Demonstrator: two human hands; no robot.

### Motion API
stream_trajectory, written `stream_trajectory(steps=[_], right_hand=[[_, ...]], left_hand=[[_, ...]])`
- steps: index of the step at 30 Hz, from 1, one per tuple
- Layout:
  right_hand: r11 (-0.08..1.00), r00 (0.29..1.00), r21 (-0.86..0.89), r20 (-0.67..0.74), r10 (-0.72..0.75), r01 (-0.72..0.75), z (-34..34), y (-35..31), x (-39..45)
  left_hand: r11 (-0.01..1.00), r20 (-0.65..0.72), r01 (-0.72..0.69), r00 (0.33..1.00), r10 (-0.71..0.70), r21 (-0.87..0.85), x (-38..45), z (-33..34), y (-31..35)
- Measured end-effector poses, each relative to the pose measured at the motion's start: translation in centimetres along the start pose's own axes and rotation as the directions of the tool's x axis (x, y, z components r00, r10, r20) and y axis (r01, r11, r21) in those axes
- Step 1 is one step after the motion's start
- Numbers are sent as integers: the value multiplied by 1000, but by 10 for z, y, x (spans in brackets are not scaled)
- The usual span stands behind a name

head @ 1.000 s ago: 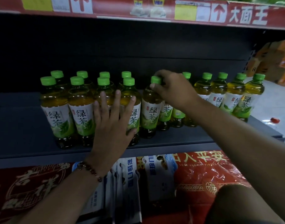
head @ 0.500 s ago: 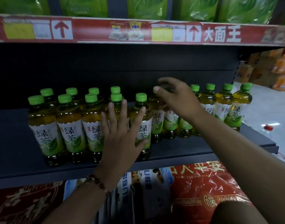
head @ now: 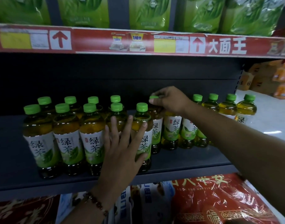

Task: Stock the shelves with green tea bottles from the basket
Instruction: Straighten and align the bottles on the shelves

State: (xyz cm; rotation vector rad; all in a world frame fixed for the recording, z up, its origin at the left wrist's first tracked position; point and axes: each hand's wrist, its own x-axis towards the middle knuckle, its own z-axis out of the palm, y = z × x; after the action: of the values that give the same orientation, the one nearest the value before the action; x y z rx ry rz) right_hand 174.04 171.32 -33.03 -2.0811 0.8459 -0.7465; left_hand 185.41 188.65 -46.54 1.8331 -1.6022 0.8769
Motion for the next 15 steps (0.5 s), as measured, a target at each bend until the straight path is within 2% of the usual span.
stream_trajectory(steps=[4, 10, 12, 15], right_hand=[[988, 997, 152, 75, 5, -17, 15, -7, 6], [976, 991, 204, 129, 45, -71, 30, -17, 9], [947, 996, 310, 64, 65, -82, 28, -13, -1], [901, 992, 434, -112, 56, -2, 33, 12, -35]], left_hand=[[1000, -8, -10, 1000, 10, 8, 0, 3, -1], [1000, -37, -15, 999, 15, 12, 0, 7, -3], [1000, -40, -15, 999, 15, 17, 0, 8, -3], [1000, -42, -13, 999, 14, 14, 0, 10, -4]])
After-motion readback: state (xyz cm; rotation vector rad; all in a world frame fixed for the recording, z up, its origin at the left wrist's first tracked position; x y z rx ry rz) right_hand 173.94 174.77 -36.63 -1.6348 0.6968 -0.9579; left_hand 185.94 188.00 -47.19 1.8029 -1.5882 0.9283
